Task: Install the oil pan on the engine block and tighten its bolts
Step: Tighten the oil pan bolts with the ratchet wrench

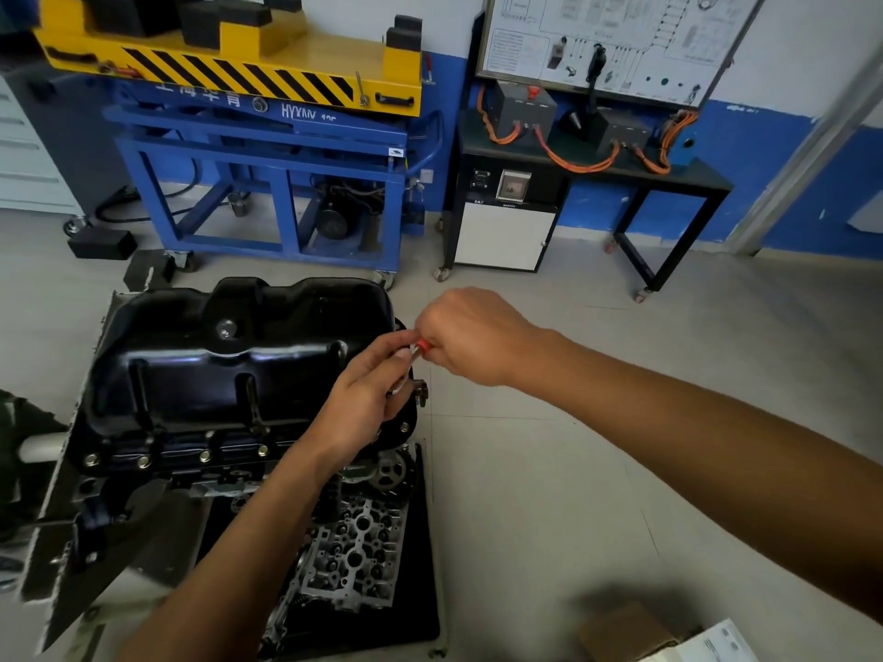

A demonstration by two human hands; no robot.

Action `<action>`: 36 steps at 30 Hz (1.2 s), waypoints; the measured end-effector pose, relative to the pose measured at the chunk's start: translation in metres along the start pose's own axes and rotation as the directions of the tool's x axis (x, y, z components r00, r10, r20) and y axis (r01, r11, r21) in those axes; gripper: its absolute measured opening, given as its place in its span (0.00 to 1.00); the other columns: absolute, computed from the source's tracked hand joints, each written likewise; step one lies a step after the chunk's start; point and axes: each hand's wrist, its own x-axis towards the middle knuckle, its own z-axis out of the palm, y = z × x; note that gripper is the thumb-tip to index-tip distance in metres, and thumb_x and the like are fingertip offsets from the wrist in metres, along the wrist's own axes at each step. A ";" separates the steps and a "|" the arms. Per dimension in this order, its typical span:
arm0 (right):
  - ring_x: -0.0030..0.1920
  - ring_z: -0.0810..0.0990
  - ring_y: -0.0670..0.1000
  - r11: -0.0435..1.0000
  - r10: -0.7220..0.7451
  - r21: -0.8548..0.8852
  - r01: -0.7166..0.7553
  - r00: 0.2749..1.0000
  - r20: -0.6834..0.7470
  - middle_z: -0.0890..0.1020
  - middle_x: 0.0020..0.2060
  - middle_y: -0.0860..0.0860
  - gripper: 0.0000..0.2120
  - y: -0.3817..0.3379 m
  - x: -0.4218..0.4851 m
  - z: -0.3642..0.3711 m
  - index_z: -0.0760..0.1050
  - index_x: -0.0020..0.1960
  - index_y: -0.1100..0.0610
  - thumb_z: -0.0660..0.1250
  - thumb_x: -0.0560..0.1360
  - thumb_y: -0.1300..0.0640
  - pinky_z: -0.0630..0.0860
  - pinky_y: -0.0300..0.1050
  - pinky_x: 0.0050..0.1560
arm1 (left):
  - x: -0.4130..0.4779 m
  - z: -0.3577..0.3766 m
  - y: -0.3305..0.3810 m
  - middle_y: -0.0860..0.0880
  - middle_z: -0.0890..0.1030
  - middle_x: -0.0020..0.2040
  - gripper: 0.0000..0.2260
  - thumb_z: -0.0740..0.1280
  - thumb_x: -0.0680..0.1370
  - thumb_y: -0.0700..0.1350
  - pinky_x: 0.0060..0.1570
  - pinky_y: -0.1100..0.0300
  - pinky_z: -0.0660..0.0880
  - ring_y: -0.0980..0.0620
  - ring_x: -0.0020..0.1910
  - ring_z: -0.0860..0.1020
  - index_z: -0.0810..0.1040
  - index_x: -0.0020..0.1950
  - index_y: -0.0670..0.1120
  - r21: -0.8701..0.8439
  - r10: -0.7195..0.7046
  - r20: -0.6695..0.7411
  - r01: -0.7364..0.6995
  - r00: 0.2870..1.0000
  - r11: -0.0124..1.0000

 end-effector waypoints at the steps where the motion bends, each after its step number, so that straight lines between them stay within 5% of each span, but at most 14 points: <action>1: 0.41 0.79 0.54 1.000 -0.008 0.012 0.009 0.999 -0.041 0.80 0.39 0.51 0.09 -0.001 0.001 0.007 0.80 0.44 0.56 0.64 0.80 0.56 0.74 0.50 0.39 | 0.000 -0.001 0.001 0.54 0.66 0.28 0.17 0.61 0.79 0.49 0.28 0.63 0.60 0.56 0.26 0.63 0.76 0.66 0.47 -0.009 0.004 -0.016 -0.004 1.000 1.000; 3: 0.44 0.79 0.53 0.997 -0.029 0.072 0.036 0.995 -0.091 0.81 0.44 0.50 0.09 0.001 0.000 0.016 0.79 0.46 0.57 0.63 0.80 0.57 0.72 0.47 0.40 | -0.001 -0.003 0.003 0.52 0.64 0.29 0.14 0.60 0.82 0.48 0.29 0.61 0.58 0.56 0.26 0.62 0.75 0.67 0.48 0.001 0.019 -0.014 -0.019 1.000 1.000; 7: 0.37 0.76 0.53 0.987 -0.051 0.149 0.067 0.993 -0.108 0.79 0.38 0.50 0.13 0.003 -0.006 0.015 0.69 0.35 0.53 0.66 0.77 0.56 0.71 0.47 0.35 | -0.005 -0.002 0.000 0.54 0.67 0.29 0.13 0.59 0.85 0.45 0.29 0.66 0.63 0.58 0.27 0.65 0.73 0.69 0.46 0.013 0.037 -0.046 -0.037 0.998 0.999; 14: 0.23 0.71 0.49 0.956 -0.003 0.292 -0.041 0.989 0.147 0.72 0.21 0.49 0.22 -0.015 -0.027 -0.007 0.70 0.26 0.53 0.70 0.75 0.49 0.69 0.45 0.28 | 0.001 0.000 -0.004 0.53 0.73 0.30 0.08 0.61 0.84 0.42 0.28 0.64 0.66 0.57 0.28 0.68 0.80 0.56 0.48 0.059 0.151 -0.219 -0.142 0.964 0.988; 16: 0.22 0.73 0.47 0.918 -0.078 0.394 -0.041 0.956 0.282 0.77 0.20 0.51 0.23 -0.026 -0.034 -0.010 0.72 0.25 0.55 0.69 0.77 0.49 0.74 0.45 0.29 | 0.000 0.002 -0.003 0.42 0.76 0.35 0.08 0.62 0.82 0.46 0.33 0.56 0.71 0.48 0.33 0.72 0.81 0.52 0.47 0.100 0.199 -0.190 -0.182 0.961 0.978; 20: 0.22 0.68 0.47 0.874 -0.138 0.485 -0.016 0.950 0.281 0.71 0.20 0.49 0.24 -0.044 -0.037 -0.006 0.70 0.25 0.56 0.70 0.77 0.49 0.65 0.36 0.25 | -0.001 0.005 -0.001 0.29 0.76 0.46 0.12 0.61 0.80 0.50 0.47 0.37 0.74 0.30 0.44 0.74 0.81 0.49 0.45 0.147 0.234 -0.168 -0.210 0.958 0.967; 27: 0.24 0.67 0.44 0.811 -0.152 0.572 -0.125 0.898 0.412 0.71 0.21 0.46 0.20 -0.033 -0.027 -0.007 0.71 0.28 0.55 0.74 0.75 0.53 0.67 0.39 0.29 | -0.005 -0.002 0.002 0.33 0.76 0.44 0.13 0.59 0.80 0.49 0.48 0.44 0.72 0.42 0.43 0.74 0.81 0.50 0.45 0.127 0.164 -0.121 -0.148 0.979 0.981; 32: 0.22 0.70 0.41 0.883 -0.104 0.444 -0.152 0.858 0.503 0.74 0.19 0.43 0.17 -0.010 -0.016 -0.017 0.75 0.30 0.55 0.77 0.71 0.51 0.70 0.36 0.30 | -0.008 -0.002 0.000 0.47 0.71 0.32 0.12 0.60 0.79 0.51 0.37 0.55 0.67 0.50 0.33 0.69 0.82 0.52 0.50 0.084 0.100 -0.093 -0.092 0.991 0.992; 36: 0.27 0.77 0.42 0.960 0.003 0.256 -0.113 0.920 0.393 0.82 0.29 0.48 0.16 0.002 -0.005 -0.021 0.74 0.31 0.53 0.78 0.71 0.52 0.76 0.43 0.35 | -0.007 0.000 0.001 0.56 0.70 0.28 0.14 0.59 0.81 0.49 0.29 0.66 0.65 0.58 0.27 0.67 0.79 0.62 0.49 0.109 0.054 -0.022 -0.052 0.998 0.993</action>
